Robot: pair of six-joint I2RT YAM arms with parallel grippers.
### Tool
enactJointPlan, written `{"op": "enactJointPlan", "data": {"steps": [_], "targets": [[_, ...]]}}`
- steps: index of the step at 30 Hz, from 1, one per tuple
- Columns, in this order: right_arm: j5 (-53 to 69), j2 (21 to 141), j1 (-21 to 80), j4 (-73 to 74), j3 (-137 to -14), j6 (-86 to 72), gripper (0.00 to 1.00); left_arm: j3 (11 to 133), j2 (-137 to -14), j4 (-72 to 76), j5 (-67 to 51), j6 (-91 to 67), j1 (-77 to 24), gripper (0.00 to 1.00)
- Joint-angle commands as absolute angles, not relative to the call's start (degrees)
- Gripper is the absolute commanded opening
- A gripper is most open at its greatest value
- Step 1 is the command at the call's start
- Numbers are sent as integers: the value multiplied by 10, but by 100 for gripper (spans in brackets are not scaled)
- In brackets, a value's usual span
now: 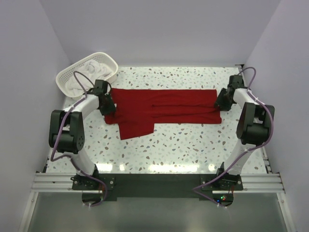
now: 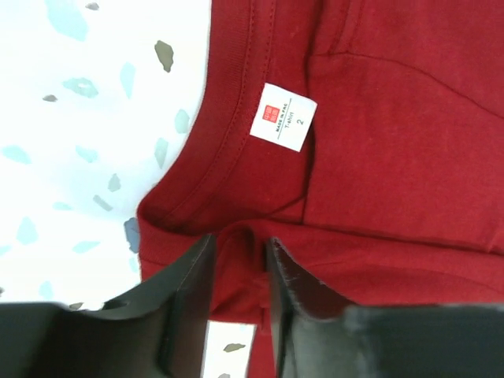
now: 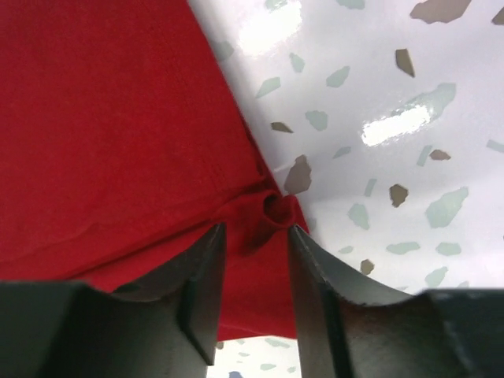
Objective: Fold and stack the t-shirts
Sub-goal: Fold the tshirt
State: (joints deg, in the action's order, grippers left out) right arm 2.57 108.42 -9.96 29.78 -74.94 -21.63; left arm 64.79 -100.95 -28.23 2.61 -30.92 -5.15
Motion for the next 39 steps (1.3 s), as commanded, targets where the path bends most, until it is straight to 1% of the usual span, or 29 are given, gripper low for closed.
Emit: {"op": "enactJointPlan", "data": {"steps": [1,2,3,4,7,9,10,12,13,15,17,20,22,23,24,27,35,37,38,39], "targets": [[2,1028,-81,314,-776,-197,45,650,-950,-278,46,-311,-46,43],[-10,1019,-71,323,-773,-199,50,651,-933,-282,48,-309,-47,45],[-15,998,-65,329,-771,-199,53,650,-923,-291,51,-303,-47,48],[-18,986,-49,333,-762,-200,59,648,-913,-295,54,-301,-47,50],[-30,936,-10,344,-726,-203,66,627,-865,-312,55,-294,-61,57],[-33,909,14,344,-703,-204,69,610,-824,-327,62,-294,-77,61],[-31,882,23,344,-678,-203,70,591,-810,-331,70,-296,-102,64],[-27,854,51,339,-650,-204,72,564,-778,-344,84,-310,-137,67],[-24,826,71,337,-623,-205,75,556,-771,-349,103,-318,-178,67],[-7,800,91,332,-587,-205,78,528,-759,-354,105,-344,-225,68],[-1,768,123,331,-567,-208,80,504,-758,-348,114,-365,-249,68],[-2,732,159,327,-531,-210,80,476,-777,-334,134,-378,-286,62],[22,721,177,322,-505,-214,80,470,-794,-323,151,-382,-307,57],[27,713,181,318,-498,-215,80,470,-809,-319,157,-383,-311,56],[32,709,185,317,-484,-216,80,470,-816,-309,165,-383,-316,51],[40,698,196,313,-465,-218,80,468,-837,-286,174,-384,-319,45],[58,680,205,308,-440,-213,80,450,-890,-255,184,-398,-321,44],[62,680,206,304,-436,-213,80,443,-902,-245,184,-401,-322,37],[63,680,206,302,-435,-214,80,446,-906,-246,184,-399,-322,31],[64,680,206,301,-433,-215,80,449,-909,-249,185,-399,-324,20]]}}
